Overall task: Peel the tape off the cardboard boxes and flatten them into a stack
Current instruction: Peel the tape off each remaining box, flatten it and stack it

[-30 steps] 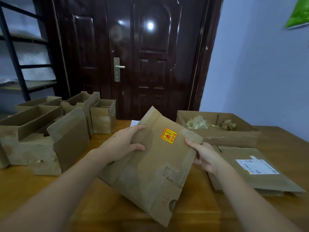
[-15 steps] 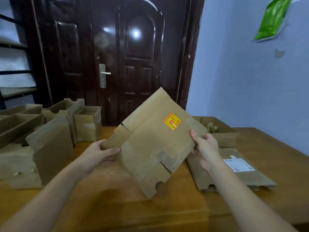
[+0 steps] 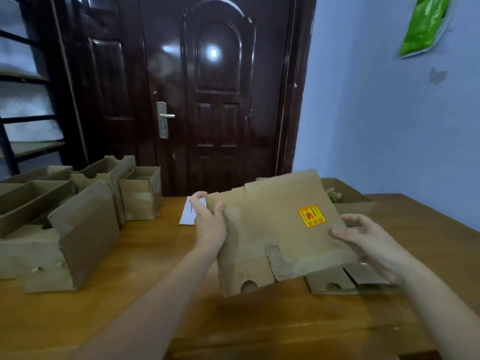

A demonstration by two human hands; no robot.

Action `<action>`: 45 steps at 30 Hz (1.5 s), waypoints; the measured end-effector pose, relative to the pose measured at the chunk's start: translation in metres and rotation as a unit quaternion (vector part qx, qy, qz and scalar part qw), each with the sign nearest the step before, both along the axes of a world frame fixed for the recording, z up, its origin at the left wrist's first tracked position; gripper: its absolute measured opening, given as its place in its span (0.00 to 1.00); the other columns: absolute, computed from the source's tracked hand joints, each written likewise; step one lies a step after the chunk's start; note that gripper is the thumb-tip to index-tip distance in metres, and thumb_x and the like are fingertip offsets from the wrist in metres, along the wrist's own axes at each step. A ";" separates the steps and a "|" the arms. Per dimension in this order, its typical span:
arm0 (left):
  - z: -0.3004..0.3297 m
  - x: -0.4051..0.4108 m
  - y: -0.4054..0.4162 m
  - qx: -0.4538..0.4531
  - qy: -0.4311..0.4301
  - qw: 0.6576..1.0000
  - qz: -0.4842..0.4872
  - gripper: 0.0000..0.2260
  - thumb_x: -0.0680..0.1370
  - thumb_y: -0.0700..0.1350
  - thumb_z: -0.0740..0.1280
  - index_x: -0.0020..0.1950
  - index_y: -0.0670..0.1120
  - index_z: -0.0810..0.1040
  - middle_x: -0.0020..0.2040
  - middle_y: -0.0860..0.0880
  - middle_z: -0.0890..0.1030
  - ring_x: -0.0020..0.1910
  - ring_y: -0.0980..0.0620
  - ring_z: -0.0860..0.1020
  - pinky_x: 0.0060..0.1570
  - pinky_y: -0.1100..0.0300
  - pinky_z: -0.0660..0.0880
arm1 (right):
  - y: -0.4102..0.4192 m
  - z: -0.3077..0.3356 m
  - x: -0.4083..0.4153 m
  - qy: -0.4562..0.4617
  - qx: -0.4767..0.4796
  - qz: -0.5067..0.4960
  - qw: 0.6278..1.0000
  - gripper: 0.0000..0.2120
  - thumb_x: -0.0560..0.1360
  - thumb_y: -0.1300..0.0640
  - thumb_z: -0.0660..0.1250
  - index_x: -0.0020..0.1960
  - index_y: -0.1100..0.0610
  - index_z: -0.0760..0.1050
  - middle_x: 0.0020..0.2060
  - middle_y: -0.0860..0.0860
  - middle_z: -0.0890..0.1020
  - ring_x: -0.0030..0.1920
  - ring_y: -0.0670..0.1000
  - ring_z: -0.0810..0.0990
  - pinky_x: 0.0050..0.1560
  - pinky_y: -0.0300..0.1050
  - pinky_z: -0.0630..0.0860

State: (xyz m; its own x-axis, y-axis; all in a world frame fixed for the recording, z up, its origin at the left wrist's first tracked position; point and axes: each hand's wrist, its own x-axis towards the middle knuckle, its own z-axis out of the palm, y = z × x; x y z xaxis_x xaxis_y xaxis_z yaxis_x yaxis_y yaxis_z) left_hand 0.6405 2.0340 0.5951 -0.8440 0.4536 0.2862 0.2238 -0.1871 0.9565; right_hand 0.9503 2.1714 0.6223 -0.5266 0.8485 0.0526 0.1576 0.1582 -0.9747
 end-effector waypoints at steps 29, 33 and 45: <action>-0.071 0.104 0.108 -0.436 0.419 0.772 -0.195 0.35 0.77 0.76 0.51 0.81 0.63 0.55 0.69 0.48 0.70 0.69 0.46 0.68 0.65 0.49 0.69 | 0.125 -0.076 0.104 -0.429 0.171 -0.101 0.881 0.27 0.82 0.37 0.59 0.79 0.38 0.62 0.64 0.53 0.74 0.68 0.57 0.72 0.64 0.53 0.72; -0.084 0.104 0.113 -0.436 0.430 0.771 -0.175 0.38 0.74 0.79 0.43 0.80 0.64 0.57 0.74 0.48 0.65 0.74 0.46 0.62 0.71 0.47 0.59 | 0.124 -0.093 0.102 -0.477 0.231 -0.139 0.837 0.23 0.81 0.33 0.51 0.75 0.32 0.65 0.59 0.48 0.71 0.64 0.54 0.66 0.60 0.54 0.70; -0.091 0.125 0.130 -0.418 0.496 0.723 -0.237 0.41 0.77 0.76 0.42 0.84 0.54 0.55 0.84 0.45 0.53 0.83 0.47 0.48 0.79 0.47 0.43 | 0.134 -0.073 0.095 -0.563 0.189 -0.085 0.800 0.46 0.70 0.18 0.42 0.79 0.43 0.63 0.71 0.54 0.70 0.70 0.59 0.66 0.66 0.60 0.69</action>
State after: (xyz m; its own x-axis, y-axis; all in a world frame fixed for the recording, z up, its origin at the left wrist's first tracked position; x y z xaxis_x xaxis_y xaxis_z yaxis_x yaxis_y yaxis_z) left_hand 0.7650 2.1635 0.5037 -0.1046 0.9892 0.1028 0.9778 0.0835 0.1920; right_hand 1.0453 2.3051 0.5492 -0.2991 0.9484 -0.1048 0.9528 0.2909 -0.0873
